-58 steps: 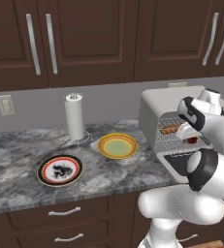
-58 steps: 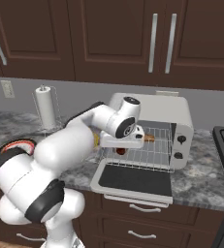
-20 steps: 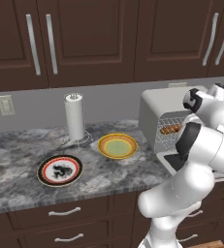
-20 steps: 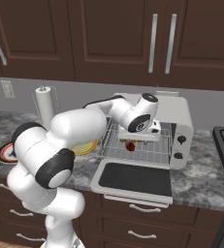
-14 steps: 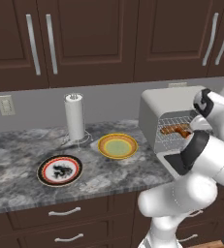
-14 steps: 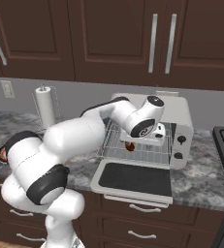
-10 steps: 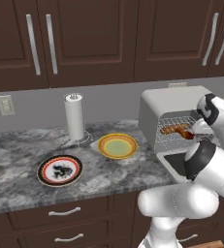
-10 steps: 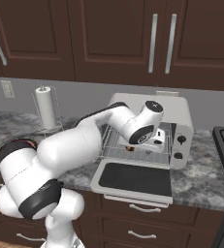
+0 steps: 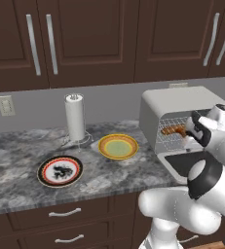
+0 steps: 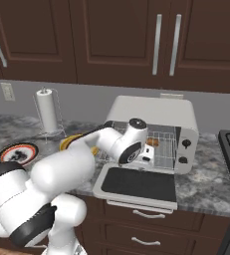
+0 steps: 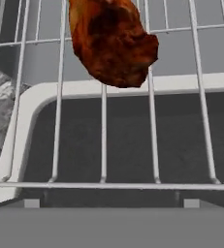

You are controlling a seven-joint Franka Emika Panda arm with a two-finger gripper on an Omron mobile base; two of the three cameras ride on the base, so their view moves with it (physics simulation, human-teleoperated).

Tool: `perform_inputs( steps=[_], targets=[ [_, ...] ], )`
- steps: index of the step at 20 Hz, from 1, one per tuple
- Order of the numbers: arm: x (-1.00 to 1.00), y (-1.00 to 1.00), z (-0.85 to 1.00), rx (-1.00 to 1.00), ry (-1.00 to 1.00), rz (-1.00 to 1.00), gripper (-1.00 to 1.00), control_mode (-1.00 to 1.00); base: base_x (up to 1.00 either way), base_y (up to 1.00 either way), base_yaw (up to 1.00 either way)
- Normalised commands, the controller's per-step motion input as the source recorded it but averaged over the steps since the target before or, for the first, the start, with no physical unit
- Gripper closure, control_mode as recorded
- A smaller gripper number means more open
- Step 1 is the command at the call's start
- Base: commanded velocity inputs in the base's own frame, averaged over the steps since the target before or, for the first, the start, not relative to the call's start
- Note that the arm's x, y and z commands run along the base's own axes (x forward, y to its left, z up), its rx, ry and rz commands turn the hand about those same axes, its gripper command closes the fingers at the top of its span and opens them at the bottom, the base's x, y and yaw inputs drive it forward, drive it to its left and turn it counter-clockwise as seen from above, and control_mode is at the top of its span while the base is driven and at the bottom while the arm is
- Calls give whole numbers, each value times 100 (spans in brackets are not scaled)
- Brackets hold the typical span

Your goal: Open the toaster oven door. Place the baguette on the bottom rack in the toaster oven and place the chicken drumstick on the top rack.

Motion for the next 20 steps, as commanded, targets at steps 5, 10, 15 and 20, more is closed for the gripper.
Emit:
perform_inputs(
  steps=[5, 10, 15, 20],
  targets=[
    [25, 0, -51, -1, 0, -4, -100, -100, 0, 0, 0],
    [40, -1, -21, 0, -8, 0, -100, -100, 0, 0, 0],
    [64, -8, 6, 0, 13, 0, -100, -100, 0, 0, 0],
    [66, -14, 19, 0, 37, 0, -100, -100, 0, 0, 0]
  ],
)
